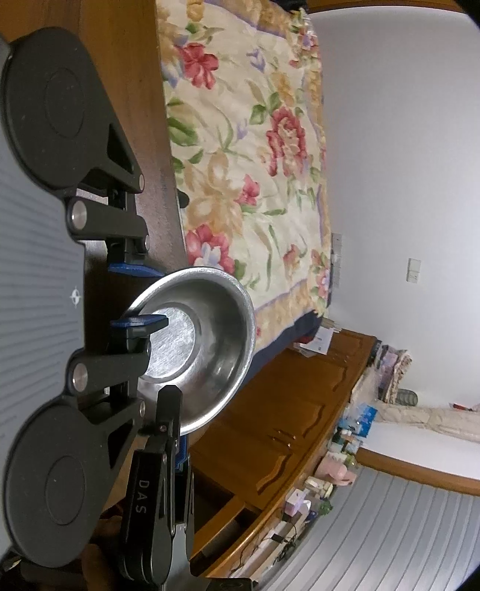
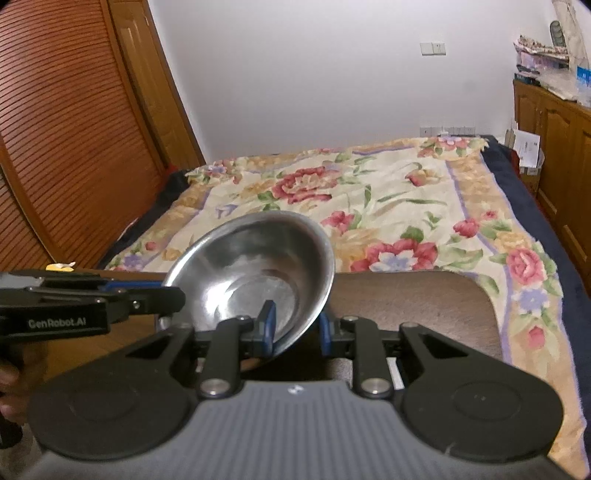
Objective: Organize plates and bowls
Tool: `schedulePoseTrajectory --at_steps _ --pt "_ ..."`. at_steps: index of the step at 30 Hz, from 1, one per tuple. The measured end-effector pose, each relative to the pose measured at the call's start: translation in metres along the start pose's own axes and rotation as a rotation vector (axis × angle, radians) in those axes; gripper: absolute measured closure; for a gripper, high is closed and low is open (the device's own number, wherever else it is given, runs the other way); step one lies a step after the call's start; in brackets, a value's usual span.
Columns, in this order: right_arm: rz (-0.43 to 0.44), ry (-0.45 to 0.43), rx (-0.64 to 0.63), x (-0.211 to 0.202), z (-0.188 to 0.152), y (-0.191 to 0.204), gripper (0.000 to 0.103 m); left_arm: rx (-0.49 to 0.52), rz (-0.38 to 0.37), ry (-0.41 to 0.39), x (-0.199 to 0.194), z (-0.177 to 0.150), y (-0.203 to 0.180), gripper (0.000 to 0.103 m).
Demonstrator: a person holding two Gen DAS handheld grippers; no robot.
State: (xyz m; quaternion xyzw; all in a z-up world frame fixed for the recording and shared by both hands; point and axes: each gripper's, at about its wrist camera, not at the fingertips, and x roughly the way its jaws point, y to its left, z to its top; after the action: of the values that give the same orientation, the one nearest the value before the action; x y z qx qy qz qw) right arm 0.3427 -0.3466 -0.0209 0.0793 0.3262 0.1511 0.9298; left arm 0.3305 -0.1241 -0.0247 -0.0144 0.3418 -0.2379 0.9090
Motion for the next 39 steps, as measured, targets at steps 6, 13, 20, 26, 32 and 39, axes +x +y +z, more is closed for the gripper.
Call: schedulePoseTrajectory --at_steps 6,13,20,26,32,39 --pt "-0.009 -0.031 -0.023 -0.023 0.003 0.008 0.077 0.016 -0.007 -0.036 -0.024 0.002 -0.011 0.079" --pt "-0.020 -0.063 -0.046 -0.048 0.004 0.017 0.077 0.034 -0.019 -0.073 -0.051 0.002 -0.022 0.079" --pt "-0.035 -0.086 -0.059 -0.068 0.002 0.024 0.077 0.051 -0.030 -0.102 -0.075 -0.002 -0.032 0.079" --pt "-0.042 -0.090 -0.065 -0.082 -0.006 0.030 0.077 0.066 -0.036 -0.111 -0.093 -0.012 -0.038 0.079" --pt "-0.042 -0.088 -0.064 -0.093 -0.021 0.035 0.077 0.081 -0.045 -0.109 -0.110 -0.028 -0.043 0.079" --pt "-0.038 -0.090 -0.060 -0.107 -0.039 0.043 0.077 0.095 -0.055 -0.104 -0.129 -0.046 -0.045 0.079"
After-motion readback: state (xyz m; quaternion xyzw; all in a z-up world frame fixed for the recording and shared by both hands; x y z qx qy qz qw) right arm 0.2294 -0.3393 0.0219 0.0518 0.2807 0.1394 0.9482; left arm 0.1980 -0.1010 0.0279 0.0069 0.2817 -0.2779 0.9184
